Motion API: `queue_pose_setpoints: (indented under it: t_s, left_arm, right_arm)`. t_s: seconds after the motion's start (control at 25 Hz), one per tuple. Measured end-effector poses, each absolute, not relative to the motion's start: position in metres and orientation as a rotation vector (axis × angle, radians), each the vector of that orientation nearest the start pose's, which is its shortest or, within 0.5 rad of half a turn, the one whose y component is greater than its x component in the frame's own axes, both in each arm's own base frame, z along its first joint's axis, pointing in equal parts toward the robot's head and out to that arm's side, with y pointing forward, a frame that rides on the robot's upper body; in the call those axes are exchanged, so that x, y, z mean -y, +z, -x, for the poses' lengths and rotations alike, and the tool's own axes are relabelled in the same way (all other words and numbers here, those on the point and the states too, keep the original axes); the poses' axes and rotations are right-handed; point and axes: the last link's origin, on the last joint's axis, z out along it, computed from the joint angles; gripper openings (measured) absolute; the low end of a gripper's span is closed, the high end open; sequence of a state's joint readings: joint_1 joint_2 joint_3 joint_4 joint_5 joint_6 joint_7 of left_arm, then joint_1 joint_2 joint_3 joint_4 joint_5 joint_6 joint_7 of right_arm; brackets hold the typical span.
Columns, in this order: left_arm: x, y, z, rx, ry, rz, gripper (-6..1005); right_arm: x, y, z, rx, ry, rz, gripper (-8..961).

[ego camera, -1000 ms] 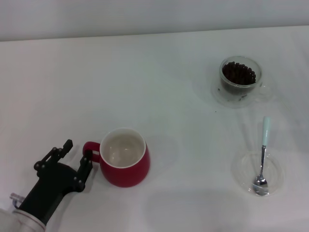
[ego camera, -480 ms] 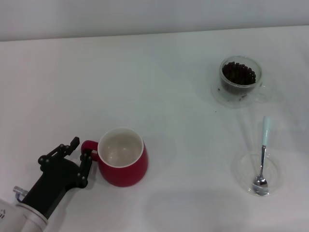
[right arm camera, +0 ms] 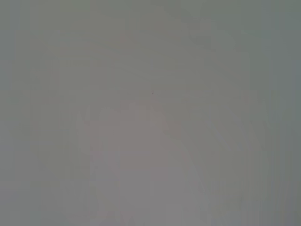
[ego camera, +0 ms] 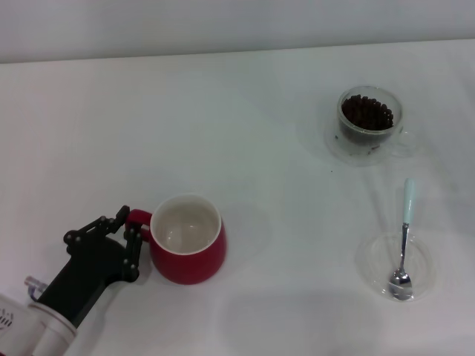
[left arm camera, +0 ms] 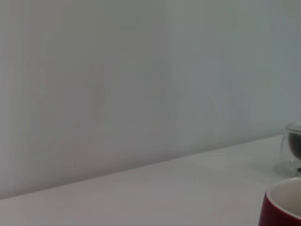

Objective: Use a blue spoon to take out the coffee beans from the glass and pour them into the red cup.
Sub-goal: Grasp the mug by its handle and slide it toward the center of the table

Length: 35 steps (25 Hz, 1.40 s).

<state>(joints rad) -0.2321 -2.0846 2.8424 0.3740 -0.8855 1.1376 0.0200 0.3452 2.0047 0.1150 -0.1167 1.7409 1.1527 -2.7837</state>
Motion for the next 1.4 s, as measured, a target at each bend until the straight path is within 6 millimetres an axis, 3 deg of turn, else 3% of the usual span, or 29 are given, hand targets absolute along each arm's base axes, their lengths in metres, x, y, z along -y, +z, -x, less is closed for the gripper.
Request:
queue_pose_setpoints:
  t_s: [0.92,1.4]
  left_arm:
    - [-0.265,-0.129,0.266,0.319,-0.666,2.234,158]
    - [-0.290,-0.136,0.245,0.316,-0.691,2.324,160]
  right_arm:
    - [-0.286,0.082,-0.427,-0.649,0.503,1.332,872]
    - [-0.288,0.083,-0.426,-0.645,0.506,1.335,874]
